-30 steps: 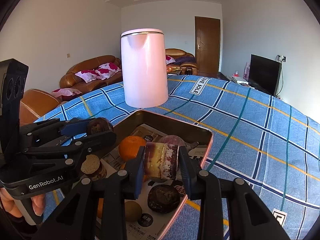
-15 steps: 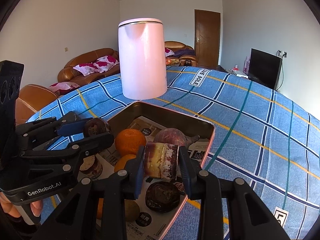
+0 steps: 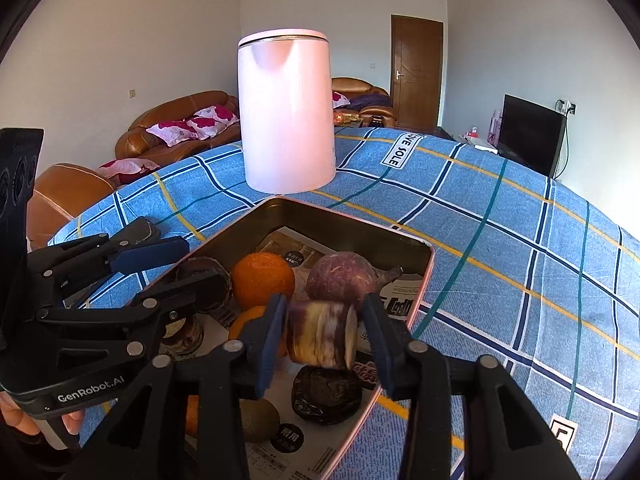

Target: Organize fruits

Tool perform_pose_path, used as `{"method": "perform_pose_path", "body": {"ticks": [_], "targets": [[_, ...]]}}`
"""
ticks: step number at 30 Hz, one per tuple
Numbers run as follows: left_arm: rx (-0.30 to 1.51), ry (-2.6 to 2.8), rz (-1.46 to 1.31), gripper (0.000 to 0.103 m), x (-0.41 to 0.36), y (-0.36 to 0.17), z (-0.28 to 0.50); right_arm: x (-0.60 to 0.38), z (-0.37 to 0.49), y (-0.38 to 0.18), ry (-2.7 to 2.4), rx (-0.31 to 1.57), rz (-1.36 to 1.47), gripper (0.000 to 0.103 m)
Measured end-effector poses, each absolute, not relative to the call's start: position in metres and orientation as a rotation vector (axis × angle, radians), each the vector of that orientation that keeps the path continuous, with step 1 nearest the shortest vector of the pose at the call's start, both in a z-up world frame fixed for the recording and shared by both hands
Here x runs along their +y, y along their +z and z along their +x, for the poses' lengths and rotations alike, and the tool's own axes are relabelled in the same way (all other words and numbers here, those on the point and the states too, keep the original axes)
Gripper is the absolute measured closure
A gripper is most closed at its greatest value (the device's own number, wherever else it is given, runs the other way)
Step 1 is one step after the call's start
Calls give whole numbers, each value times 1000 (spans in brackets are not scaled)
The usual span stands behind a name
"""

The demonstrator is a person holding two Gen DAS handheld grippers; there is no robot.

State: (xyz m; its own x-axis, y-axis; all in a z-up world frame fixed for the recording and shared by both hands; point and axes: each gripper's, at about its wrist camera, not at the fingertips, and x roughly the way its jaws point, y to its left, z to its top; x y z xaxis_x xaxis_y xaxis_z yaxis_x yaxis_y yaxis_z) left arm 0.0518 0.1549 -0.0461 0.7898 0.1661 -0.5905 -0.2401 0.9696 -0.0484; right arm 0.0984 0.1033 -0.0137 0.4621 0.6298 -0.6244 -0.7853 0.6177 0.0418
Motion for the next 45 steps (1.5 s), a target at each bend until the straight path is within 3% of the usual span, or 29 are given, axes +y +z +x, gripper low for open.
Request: {"method": "perform_pose_path", "body": {"ticks": [2, 9, 10, 26, 45], "targets": [[613, 217, -120, 46, 153, -44, 49, 98, 98, -12, 869, 633, -249, 48], [561, 246, -120, 7, 147, -34, 37, 75, 94, -7, 845, 596, -168, 34], [551, 251, -121, 6, 146, -33, 34, 72, 92, -6, 839, 589, -160, 34], [454, 226, -141, 0, 125, -19, 6, 13, 53, 18, 751, 463, -91, 22], [412, 198, -117, 0, 94, -9, -13, -29, 18, 31, 679, 379, -42, 16]]}}
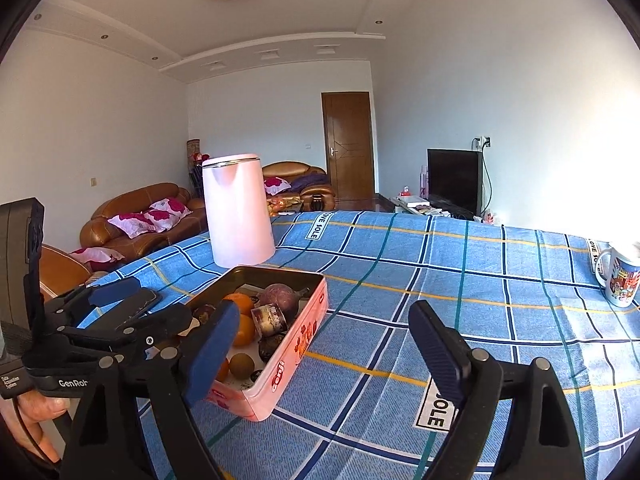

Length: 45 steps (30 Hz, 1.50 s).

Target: Organize fruits

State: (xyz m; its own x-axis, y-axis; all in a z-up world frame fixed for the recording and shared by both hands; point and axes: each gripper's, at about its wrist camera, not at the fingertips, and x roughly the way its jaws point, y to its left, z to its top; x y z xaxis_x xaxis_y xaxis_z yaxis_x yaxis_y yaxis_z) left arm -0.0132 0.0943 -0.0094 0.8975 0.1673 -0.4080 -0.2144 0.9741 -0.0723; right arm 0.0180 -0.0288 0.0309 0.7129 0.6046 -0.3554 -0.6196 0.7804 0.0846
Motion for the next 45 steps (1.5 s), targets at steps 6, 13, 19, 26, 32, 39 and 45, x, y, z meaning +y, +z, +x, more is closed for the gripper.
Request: {"method": "perform_pose_path", "body": {"ticks": [6, 13, 19, 26, 32, 39, 45], "targets": [[401, 201, -110, 0, 90, -4, -18, -37, 8, 38, 667, 354, -39, 15], [407, 206, -101, 0, 84, 0, -18, -45, 1, 42, 655, 334, -36, 15], [405, 217, -94, 0, 83, 1, -19, -46, -2, 44, 649, 329, -40, 15], [418, 214, -95, 0, 82, 1, -17, -45, -5, 45, 652, 325, -44, 15], [410, 217, -97, 0, 81, 2, -19, -48, -7, 46, 650, 318, -43, 15], [392, 218, -78, 0, 76, 7, -21, -50, -6, 45, 646, 318, -42, 15], [374, 213, -69, 0, 72, 12, -24, -52, -6, 45, 644, 316, -39, 15]]}}
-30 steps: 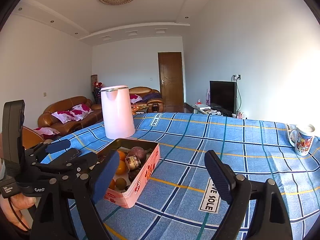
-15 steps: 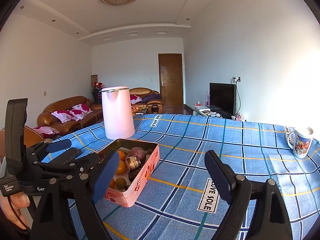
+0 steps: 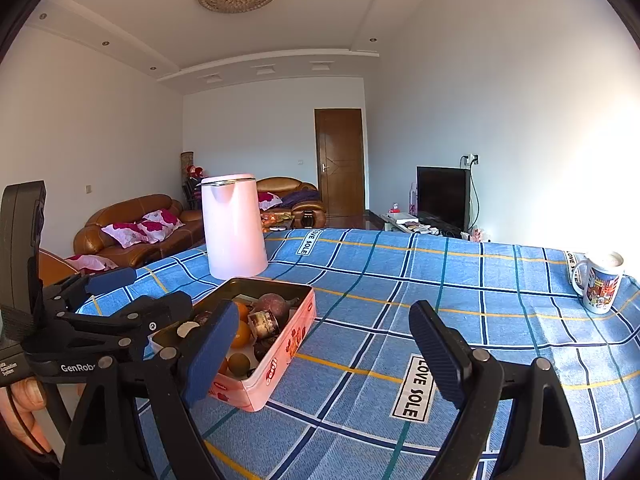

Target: Organize fruits

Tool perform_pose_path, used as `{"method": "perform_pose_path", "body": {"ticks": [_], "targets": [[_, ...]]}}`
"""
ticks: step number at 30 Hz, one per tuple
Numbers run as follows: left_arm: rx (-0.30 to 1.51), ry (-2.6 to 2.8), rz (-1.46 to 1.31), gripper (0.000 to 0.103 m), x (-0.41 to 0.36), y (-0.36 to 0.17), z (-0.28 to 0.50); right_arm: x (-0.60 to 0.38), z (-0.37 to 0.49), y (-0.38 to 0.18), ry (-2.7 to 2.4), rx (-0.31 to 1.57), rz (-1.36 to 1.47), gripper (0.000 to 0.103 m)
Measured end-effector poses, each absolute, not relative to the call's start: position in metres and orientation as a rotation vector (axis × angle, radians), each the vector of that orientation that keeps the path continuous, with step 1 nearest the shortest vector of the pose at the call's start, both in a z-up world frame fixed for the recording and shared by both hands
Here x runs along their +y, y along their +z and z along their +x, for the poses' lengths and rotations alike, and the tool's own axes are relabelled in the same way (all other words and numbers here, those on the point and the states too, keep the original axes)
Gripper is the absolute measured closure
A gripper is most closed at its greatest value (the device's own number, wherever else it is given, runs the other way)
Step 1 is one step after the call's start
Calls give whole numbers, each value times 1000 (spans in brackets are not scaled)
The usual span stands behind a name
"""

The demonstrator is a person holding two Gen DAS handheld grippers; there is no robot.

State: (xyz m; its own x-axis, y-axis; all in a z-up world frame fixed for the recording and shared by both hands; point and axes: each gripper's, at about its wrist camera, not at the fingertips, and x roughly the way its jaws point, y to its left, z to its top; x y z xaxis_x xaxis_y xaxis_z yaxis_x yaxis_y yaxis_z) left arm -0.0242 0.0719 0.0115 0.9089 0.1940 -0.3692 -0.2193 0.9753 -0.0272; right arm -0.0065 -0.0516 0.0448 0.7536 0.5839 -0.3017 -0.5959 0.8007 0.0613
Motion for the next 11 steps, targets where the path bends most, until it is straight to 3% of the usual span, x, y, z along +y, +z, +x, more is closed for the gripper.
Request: {"method": "perform_pose_path", "body": {"ticks": [11], "targets": [[368, 196, -59, 0, 69, 10, -25, -55, -2, 36, 636, 342, -45, 15]]}}
